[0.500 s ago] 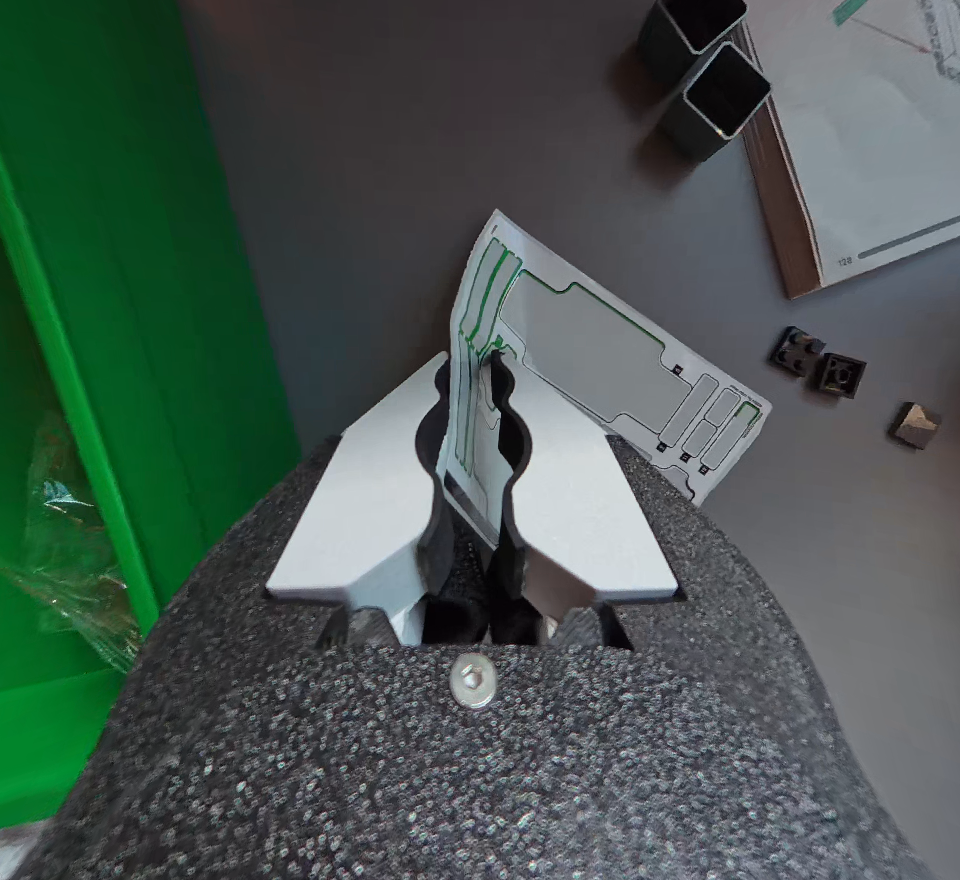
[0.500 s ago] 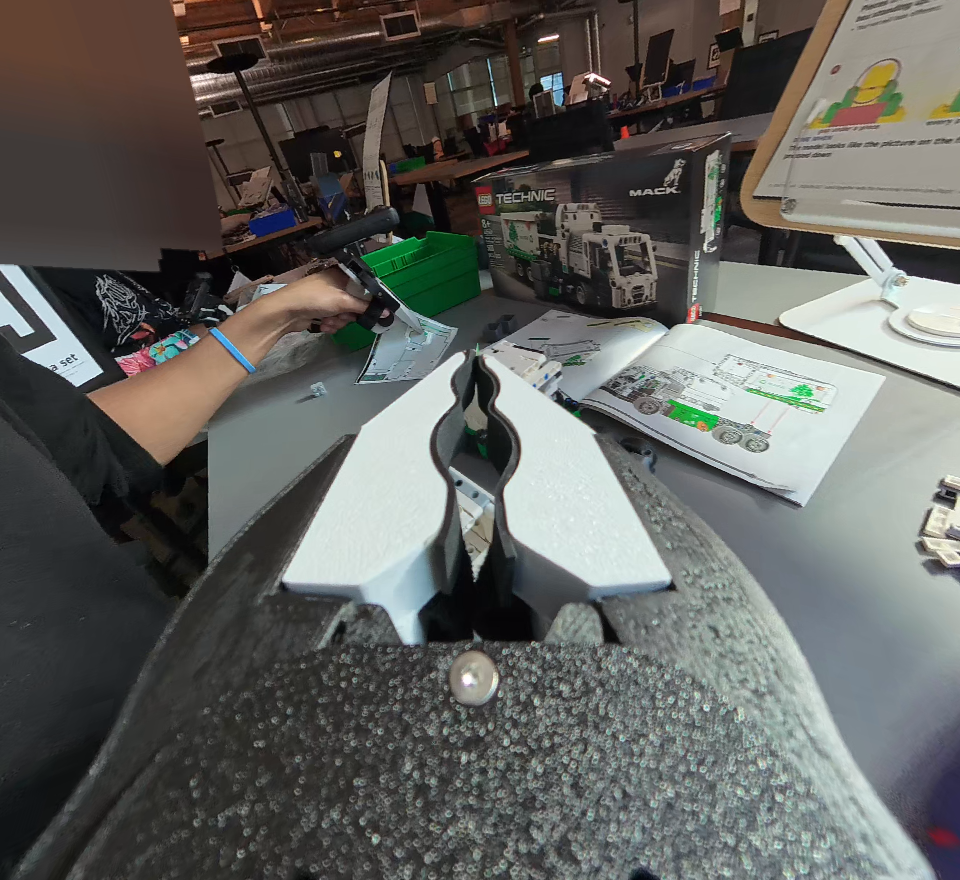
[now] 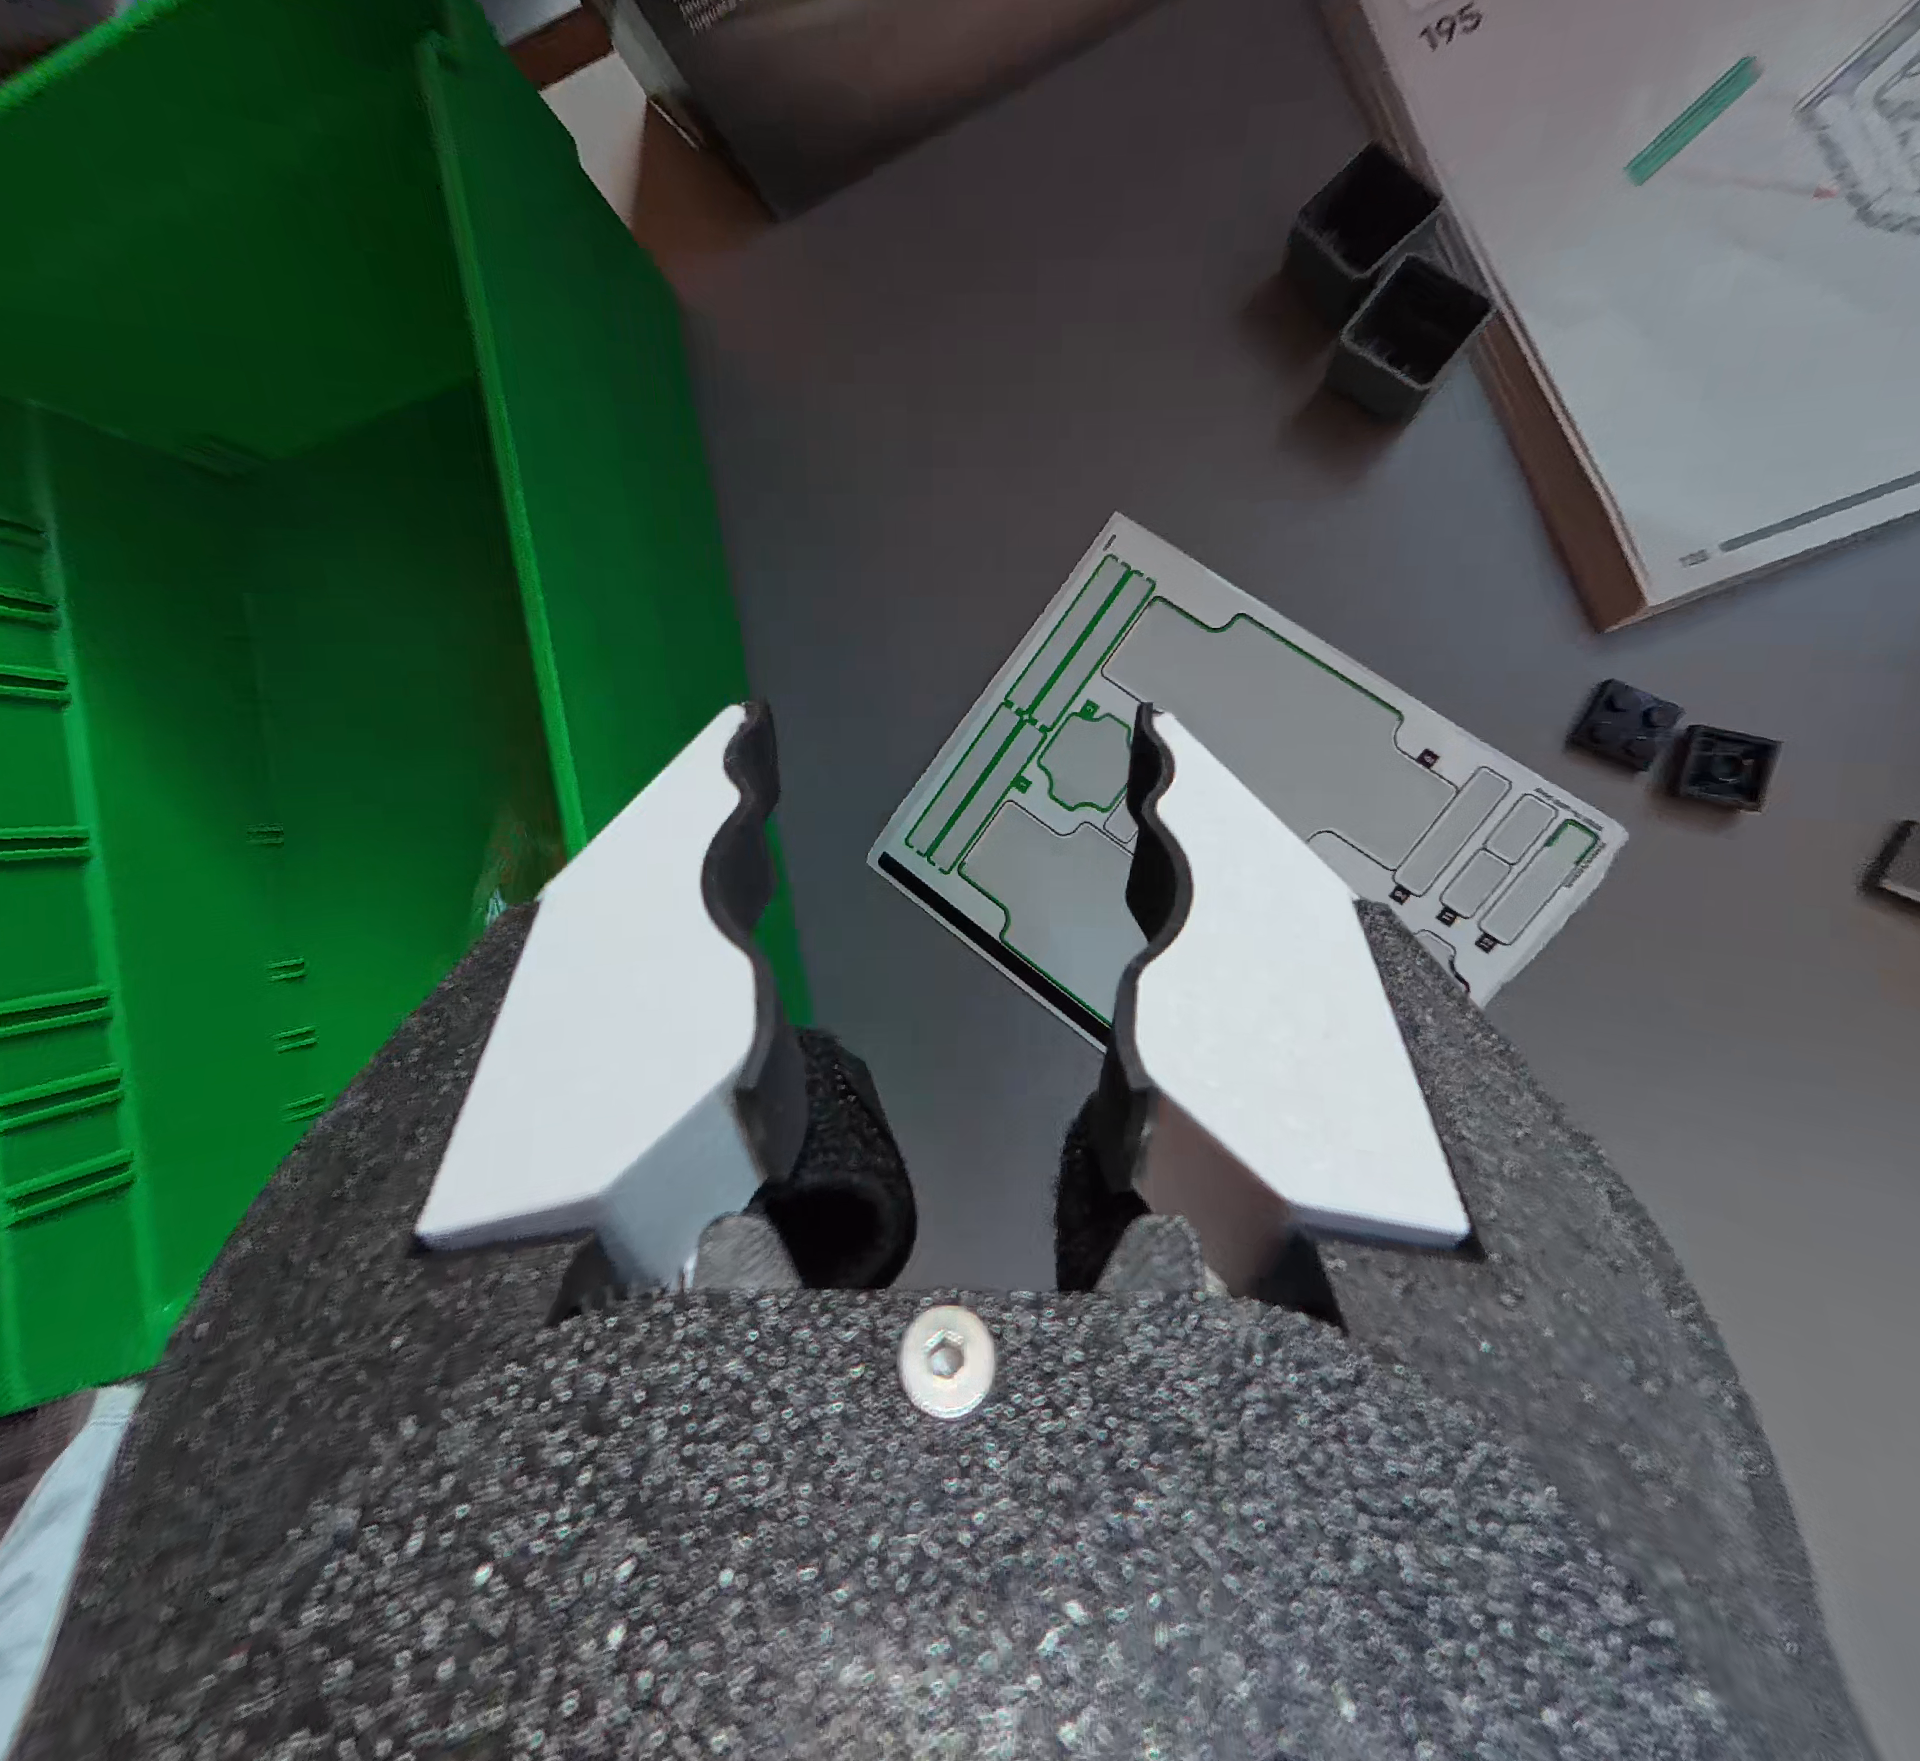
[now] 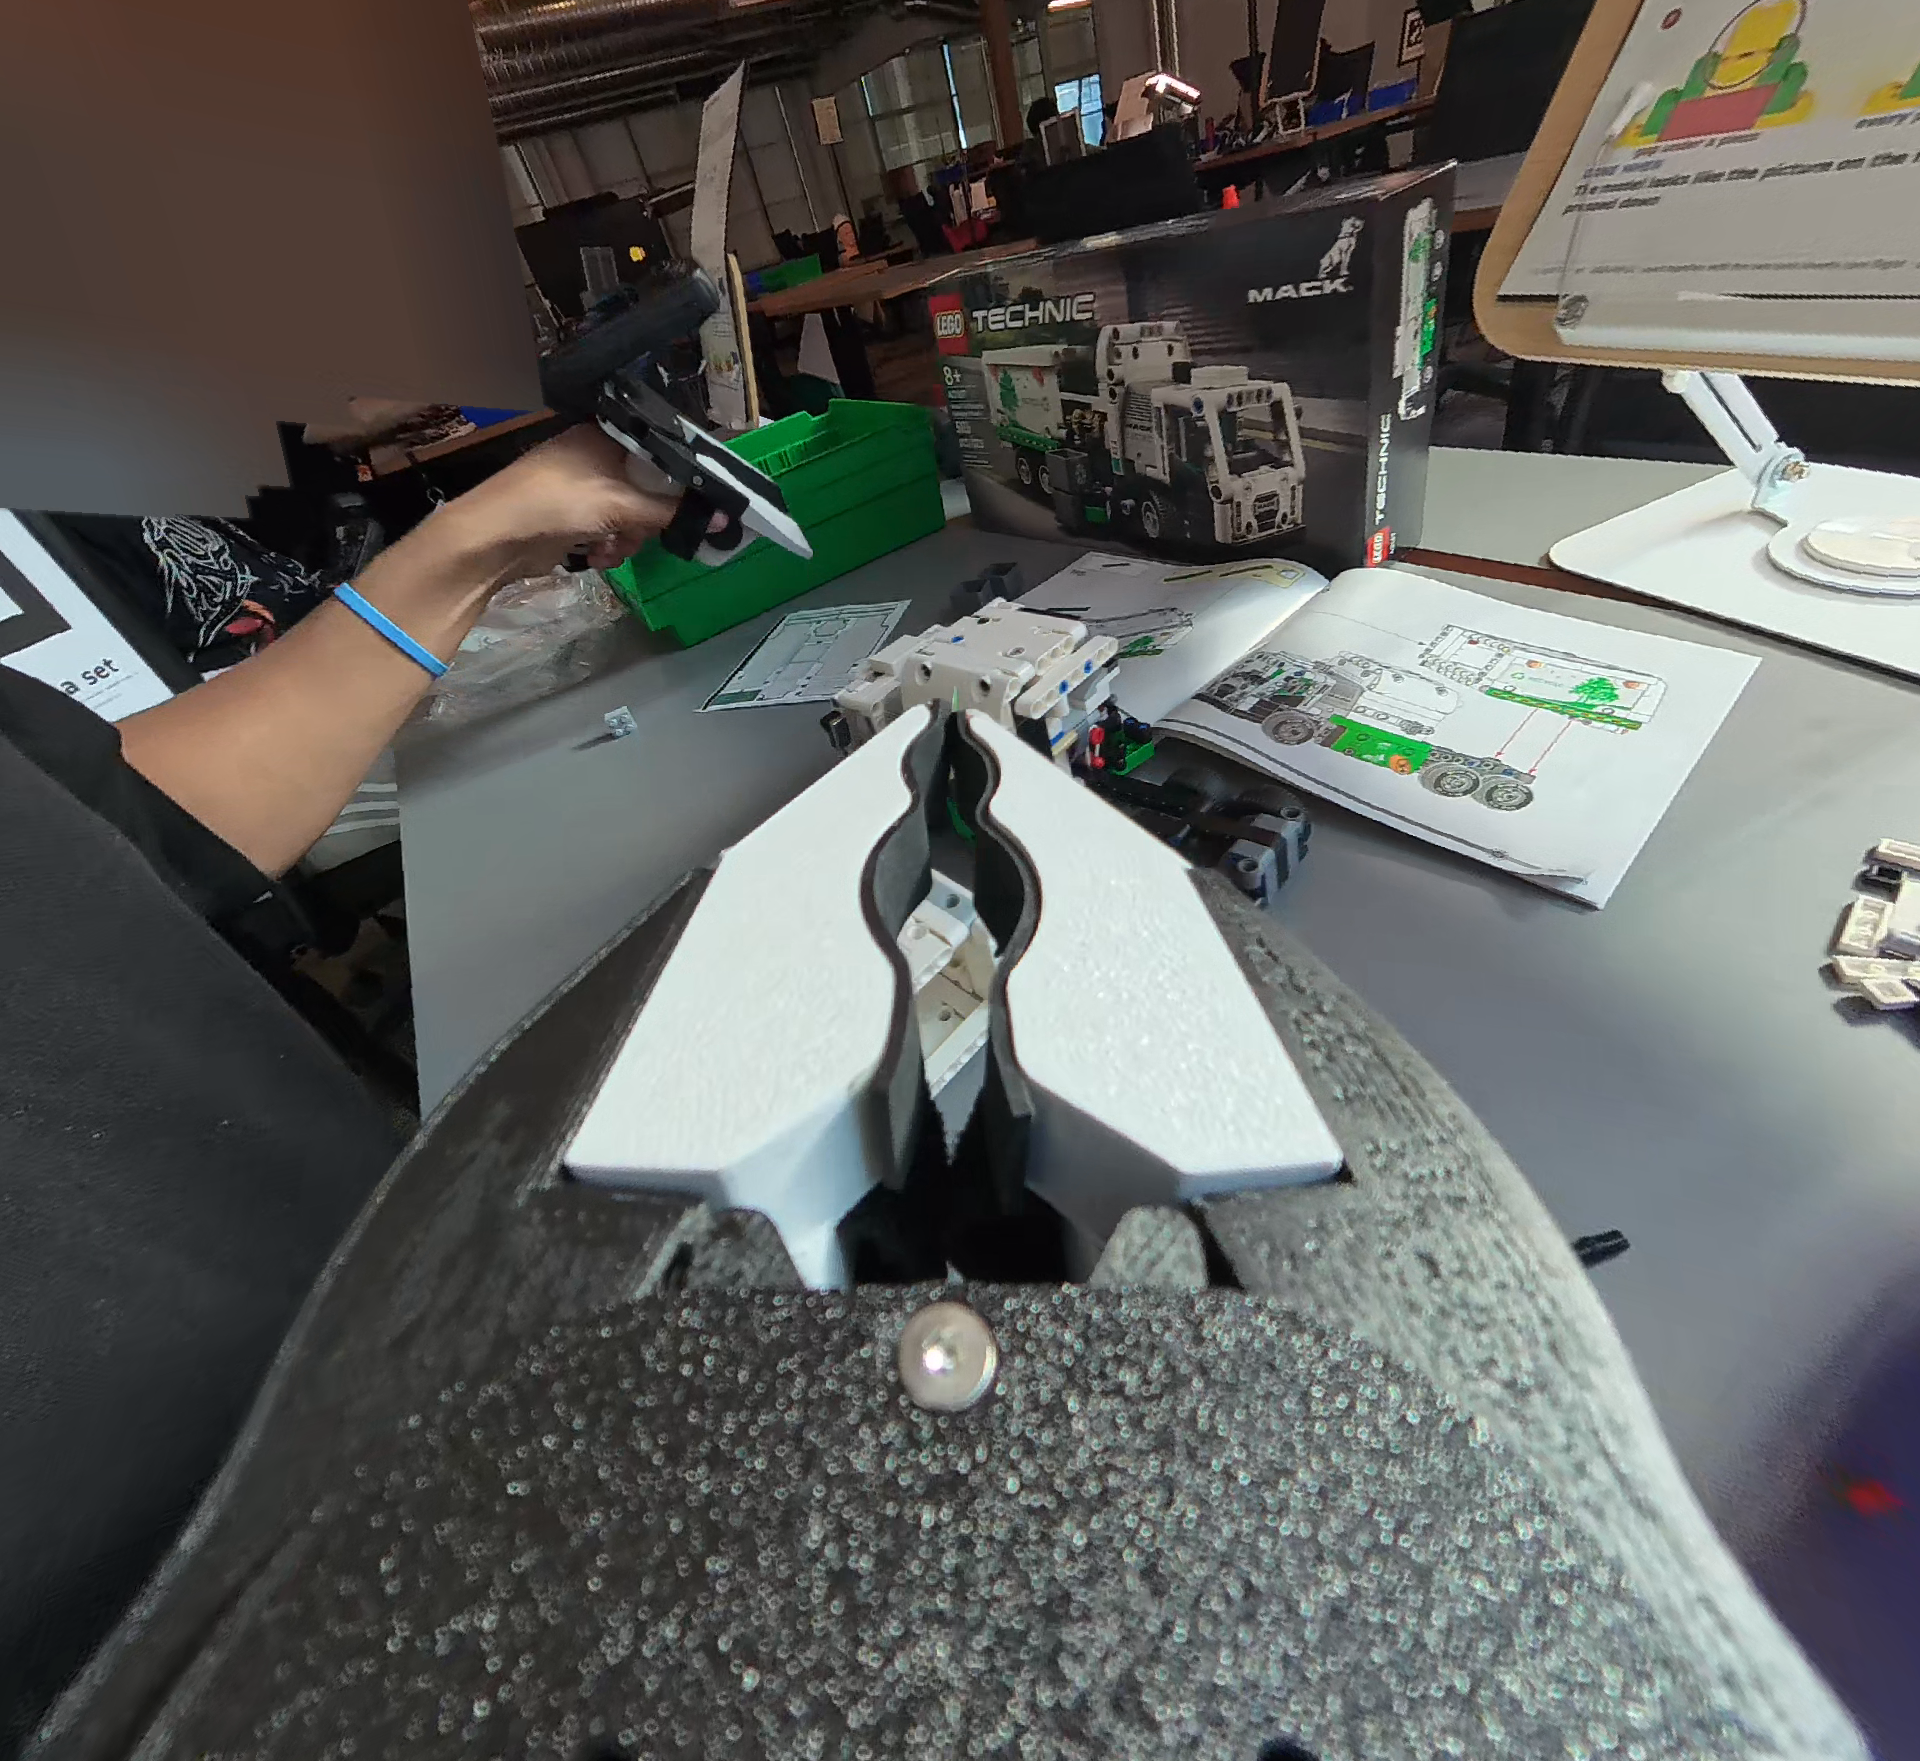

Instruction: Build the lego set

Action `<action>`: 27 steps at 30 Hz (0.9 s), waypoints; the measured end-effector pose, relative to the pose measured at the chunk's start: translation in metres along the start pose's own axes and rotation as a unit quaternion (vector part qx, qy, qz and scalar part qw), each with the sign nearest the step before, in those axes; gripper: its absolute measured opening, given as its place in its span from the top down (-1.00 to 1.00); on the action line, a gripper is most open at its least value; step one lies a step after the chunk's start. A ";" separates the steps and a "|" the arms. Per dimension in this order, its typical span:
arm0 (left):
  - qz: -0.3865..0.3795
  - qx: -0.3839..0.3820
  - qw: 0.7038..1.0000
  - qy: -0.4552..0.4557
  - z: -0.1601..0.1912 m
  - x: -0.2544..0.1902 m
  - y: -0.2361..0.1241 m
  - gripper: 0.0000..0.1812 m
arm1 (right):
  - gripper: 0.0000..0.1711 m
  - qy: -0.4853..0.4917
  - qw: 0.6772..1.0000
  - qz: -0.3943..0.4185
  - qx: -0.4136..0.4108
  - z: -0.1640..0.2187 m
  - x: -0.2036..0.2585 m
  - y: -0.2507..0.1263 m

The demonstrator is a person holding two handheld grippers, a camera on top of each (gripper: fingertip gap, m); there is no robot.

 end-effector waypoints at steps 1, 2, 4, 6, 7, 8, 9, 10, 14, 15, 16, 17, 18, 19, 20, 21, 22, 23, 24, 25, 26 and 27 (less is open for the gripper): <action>0.000 -0.010 1.000 0.000 -0.003 -0.001 -0.008 0.26 | 1.00 -0.002 1.000 -0.005 0.004 0.001 0.007 0.000; 0.000 -0.021 1.000 0.000 -0.006 -0.002 -0.016 0.26 | 1.00 -0.005 1.000 -0.009 0.007 0.002 0.013 0.000; 0.000 -0.051 0.999 0.000 -0.011 -0.007 -0.039 0.31 | 1.00 -0.014 1.000 -0.013 0.012 0.004 0.028 -0.002; 0.022 -0.094 0.995 0.008 -0.015 -0.026 -0.067 0.39 | 1.00 -0.032 0.999 -0.021 0.022 0.009 0.045 -0.005; 0.045 -0.119 0.992 0.015 -0.015 -0.042 -0.082 0.43 | 1.00 -0.046 0.998 -0.026 0.030 0.014 0.055 -0.007; 0.074 -0.148 0.986 0.025 -0.014 -0.061 -0.098 0.47 | 1.00 -0.062 0.997 -0.030 0.038 0.020 0.065 -0.008; 0.112 -0.176 0.977 0.038 -0.010 -0.085 -0.113 0.51 | 1.00 -0.081 0.995 -0.033 0.046 0.027 0.074 -0.009; 0.159 -0.199 0.966 0.049 -0.003 -0.112 -0.129 0.54 | 1.00 -0.101 0.993 -0.035 0.052 0.036 0.083 -0.010; 0.347 -0.243 0.904 0.059 0.051 -0.231 -0.175 0.63 | 1.00 -0.143 0.986 -0.041 0.073 0.079 0.112 -0.008; 0.363 -0.246 0.897 0.056 0.066 -0.255 -0.179 0.66 | 1.00 -0.148 0.985 -0.029 0.080 0.089 0.116 -0.006; 0.362 -0.246 0.897 0.053 0.080 -0.274 -0.179 0.68 | 1.00 -0.149 0.985 -0.022 0.090 0.099 0.120 -0.004; 0.351 -0.241 0.903 0.058 0.093 -0.290 -0.176 0.69 | 1.00 -0.148 0.984 -0.025 0.097 0.108 0.127 -0.001; 0.339 -0.234 0.909 0.066 0.105 -0.303 -0.171 0.71 | 1.00 -0.145 0.984 -0.027 0.101 0.114 0.134 0.002; 0.335 -0.225 0.912 0.071 0.115 -0.315 -0.167 0.72 | 1.00 -0.139 0.984 -0.015 0.109 0.119 0.138 0.004; 0.336 -0.214 0.915 0.072 0.122 -0.324 -0.164 0.72 | 1.00 -0.137 0.984 -0.002 0.117 0.122 0.141 0.007; 0.338 -0.204 0.916 0.070 0.126 -0.331 -0.162 0.72 | 1.00 -0.145 0.981 0.004 0.125 0.124 0.144 0.010; 0.340 -0.197 0.917 0.069 0.129 -0.336 -0.160 0.71 | 1.00 -0.160 0.978 0.011 0.133 0.126 0.147 0.013; 0.340 -0.193 0.918 0.068 0.130 -0.339 -0.158 0.71 | 1.00 -0.185 0.972 0.023 0.143 0.128 0.147 0.016; 0.340 -0.191 0.918 0.068 0.131 -0.341 -0.156 0.71 | 1.00 -0.213 0.965 0.030 0.148 0.129 0.148 0.019; 0.343 -0.187 0.918 0.068 0.132 -0.343 -0.154 0.72 | 1.00 -0.237 0.959 0.029 0.150 0.129 0.151 0.022; 0.342 -0.177 0.920 0.068 0.133 -0.344 -0.151 0.73 | 1.00 -0.256 0.953 0.031 0.157 0.130 0.152 0.024; 0.340 -0.172 0.922 0.069 0.133 -0.346 -0.148 0.75 | 1.00 -0.265 0.949 0.033 0.166 0.133 0.153 0.026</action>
Point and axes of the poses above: each gripper's, where its closed fingertips meet, y out along the fingers, z out of its underside, x = y × z across the jaws, the point moved 4 cm from there along -y, back along the fingers, and after that the axes turned 10 degrees about -x, right-handed, at the moved point
